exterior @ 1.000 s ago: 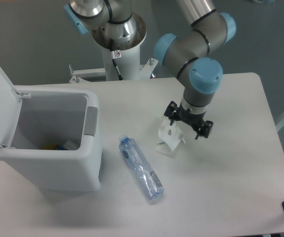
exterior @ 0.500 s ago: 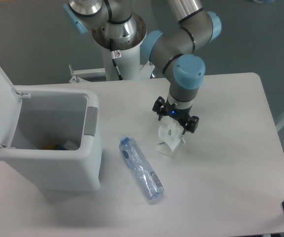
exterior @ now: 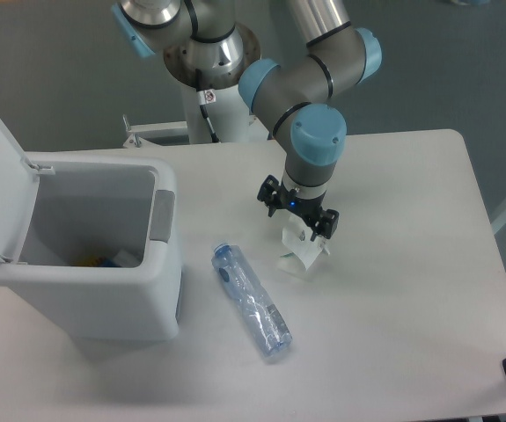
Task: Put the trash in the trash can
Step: 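Close the gripper on the crumpled white paper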
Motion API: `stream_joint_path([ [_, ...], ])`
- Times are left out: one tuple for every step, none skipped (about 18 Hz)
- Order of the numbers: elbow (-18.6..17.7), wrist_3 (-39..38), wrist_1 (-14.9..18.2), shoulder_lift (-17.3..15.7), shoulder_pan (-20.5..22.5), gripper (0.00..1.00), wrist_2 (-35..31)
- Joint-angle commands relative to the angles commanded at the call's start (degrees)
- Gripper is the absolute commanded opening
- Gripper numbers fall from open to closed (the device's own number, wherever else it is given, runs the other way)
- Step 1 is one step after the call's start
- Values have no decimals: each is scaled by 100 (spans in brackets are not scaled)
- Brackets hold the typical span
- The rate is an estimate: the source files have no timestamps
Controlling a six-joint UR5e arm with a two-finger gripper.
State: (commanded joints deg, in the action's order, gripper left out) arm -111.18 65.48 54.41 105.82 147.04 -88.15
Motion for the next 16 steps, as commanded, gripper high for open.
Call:
stream_joint_path([
  [-9,-61,-61,0,-9,97,0],
  [-9,-157,-97,17,-9,94,0],
  [0,-254,-115,44,-9,90,0],
  [9,-316,-115,44,-17,85,0],
  [9,-325,-123,53,-9,82,9],
  [17,-325,-123,53,-17,76,9],
  [18,-334,-123,62,-18,70,9],
  [26,-343,-123,62,-18,65,9],
  [35,-404,-123,79,-18,60,9],
  [53,-474,-123,79,-18,50,9],
  [61,-527,-123,79,-18,38,9],
  [62,-545,-123,79,-9,29,17],
  [70,-545,-115,79,-17,20,18],
  [70,-554,-115,79,-9,12,26],
  [79,-554,-115,70,-9,6,26],
  [88,-554,-106,70,-9,2,26],
])
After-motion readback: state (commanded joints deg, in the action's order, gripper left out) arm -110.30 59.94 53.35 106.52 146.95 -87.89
